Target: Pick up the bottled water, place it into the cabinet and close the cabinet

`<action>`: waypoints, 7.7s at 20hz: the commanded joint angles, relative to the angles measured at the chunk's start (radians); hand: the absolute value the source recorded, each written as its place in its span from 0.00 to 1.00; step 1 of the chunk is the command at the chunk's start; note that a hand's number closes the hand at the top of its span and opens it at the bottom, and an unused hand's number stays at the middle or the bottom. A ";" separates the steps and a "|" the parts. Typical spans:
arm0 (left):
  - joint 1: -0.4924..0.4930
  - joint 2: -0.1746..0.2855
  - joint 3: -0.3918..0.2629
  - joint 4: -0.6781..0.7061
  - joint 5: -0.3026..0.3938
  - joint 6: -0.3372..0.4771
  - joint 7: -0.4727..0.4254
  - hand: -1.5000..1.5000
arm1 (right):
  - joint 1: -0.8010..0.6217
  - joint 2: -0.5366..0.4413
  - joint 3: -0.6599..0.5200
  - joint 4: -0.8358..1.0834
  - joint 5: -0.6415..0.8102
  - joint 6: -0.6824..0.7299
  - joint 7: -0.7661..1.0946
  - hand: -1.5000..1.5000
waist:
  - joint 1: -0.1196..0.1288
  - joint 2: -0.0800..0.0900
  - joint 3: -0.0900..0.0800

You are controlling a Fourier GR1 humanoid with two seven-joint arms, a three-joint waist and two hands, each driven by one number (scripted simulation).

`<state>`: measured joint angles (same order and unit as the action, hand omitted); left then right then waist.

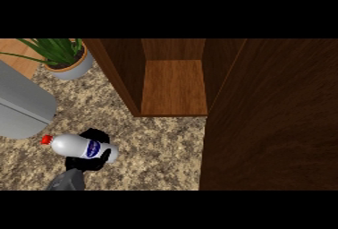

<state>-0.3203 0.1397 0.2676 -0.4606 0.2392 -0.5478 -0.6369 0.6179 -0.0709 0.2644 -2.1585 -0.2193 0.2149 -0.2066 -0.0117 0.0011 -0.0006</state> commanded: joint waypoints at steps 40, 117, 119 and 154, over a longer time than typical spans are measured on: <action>-0.194 -0.140 -0.490 -0.662 0.238 0.731 0.397 1.00 | -0.116 -0.004 0.019 0.049 -0.028 -0.052 0.046 0.00 | -0.009 0.003 0.000; -0.622 -0.041 -0.234 0.027 0.053 0.765 -0.039 0.00 | -0.082 -0.004 0.077 0.101 0.016 -0.049 -0.040 0.00 | -0.004 0.006 0.000; -0.549 -0.081 -0.281 -0.037 0.040 0.763 -0.039 0.00 | -0.052 -0.030 0.057 0.052 -0.004 -0.045 -0.025 0.00 | 0.015 -0.004 0.000; 0.446 0.078 -0.670 -1.594 0.154 0.780 0.443 0.00 | -0.064 -0.182 0.143 -0.027 0.082 0.028 0.078 1.00 | 0.029 -0.005 0.001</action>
<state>0.0356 0.1605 -0.4268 -1.9200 0.3665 0.2489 -0.2156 0.5848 -0.1910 0.4117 -2.1925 -0.1395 0.1874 -0.1645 0.0147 -0.0059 0.0002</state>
